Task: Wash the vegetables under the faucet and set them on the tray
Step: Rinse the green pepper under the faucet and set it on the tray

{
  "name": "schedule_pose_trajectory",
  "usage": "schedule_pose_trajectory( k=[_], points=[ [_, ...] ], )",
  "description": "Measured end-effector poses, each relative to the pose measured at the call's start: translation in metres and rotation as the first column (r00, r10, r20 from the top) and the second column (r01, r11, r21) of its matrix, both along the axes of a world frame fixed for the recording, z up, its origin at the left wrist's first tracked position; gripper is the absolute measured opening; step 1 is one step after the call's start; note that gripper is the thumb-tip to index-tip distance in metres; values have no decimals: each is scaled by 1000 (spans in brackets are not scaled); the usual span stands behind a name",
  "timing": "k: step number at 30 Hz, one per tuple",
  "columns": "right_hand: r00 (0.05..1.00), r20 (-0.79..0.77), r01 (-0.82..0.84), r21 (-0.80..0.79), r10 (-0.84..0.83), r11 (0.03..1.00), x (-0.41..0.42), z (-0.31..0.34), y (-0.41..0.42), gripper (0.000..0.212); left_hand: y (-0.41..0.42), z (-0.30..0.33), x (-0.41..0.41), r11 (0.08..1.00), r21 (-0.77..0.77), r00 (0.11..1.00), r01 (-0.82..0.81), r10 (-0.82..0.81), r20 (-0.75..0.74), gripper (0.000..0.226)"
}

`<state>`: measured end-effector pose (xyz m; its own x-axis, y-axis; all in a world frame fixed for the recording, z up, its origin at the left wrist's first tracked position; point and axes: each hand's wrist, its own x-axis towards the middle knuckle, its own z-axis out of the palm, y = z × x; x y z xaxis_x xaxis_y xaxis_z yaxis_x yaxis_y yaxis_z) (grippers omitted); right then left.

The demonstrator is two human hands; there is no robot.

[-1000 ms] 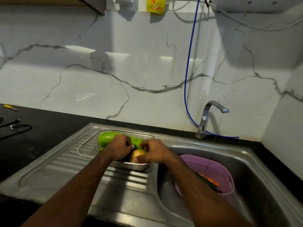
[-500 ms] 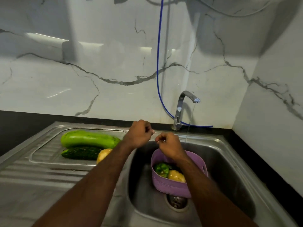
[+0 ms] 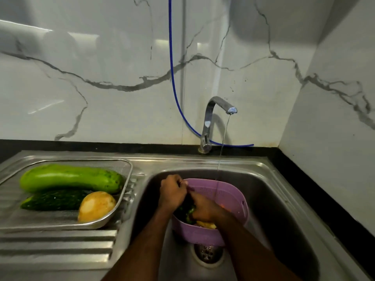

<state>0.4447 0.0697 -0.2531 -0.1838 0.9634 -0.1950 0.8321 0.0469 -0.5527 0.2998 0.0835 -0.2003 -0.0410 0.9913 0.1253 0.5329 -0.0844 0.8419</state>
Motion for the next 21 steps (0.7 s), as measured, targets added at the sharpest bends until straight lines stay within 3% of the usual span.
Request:
schedule_pose_trajectory(
  k=[5, 9, 16, 18, 21],
  points=[
    [989, 119, -97, 66, 89, 993, -19, 20, -17, 52, 14, -13, 1, 999, -25, 1000, -31, 31, 4, 18],
    [991, 106, -88, 52, 82, 995, -21, 18, -19, 49, 8, -15, 6, 1000, 6, 998, 8, -8, -55, 16],
    [999, -12, 43, 59, -42, 997, -8, 5, -10, 101, 3, -16, 7, 997, 59, 998, 42, -40, -41, 13],
    [993, -83, 89, 71, -83, 993, 0, 4, -5, 89, 3, -17, 8, 998, 53, 1000, 31, -30, -2, 13],
    [934, -272, 265, 92, -231, 960, 13, 2, 5, 51, 4, -15, 12, 999, 37, 998, 34, -37, 59, 11]
  ],
)
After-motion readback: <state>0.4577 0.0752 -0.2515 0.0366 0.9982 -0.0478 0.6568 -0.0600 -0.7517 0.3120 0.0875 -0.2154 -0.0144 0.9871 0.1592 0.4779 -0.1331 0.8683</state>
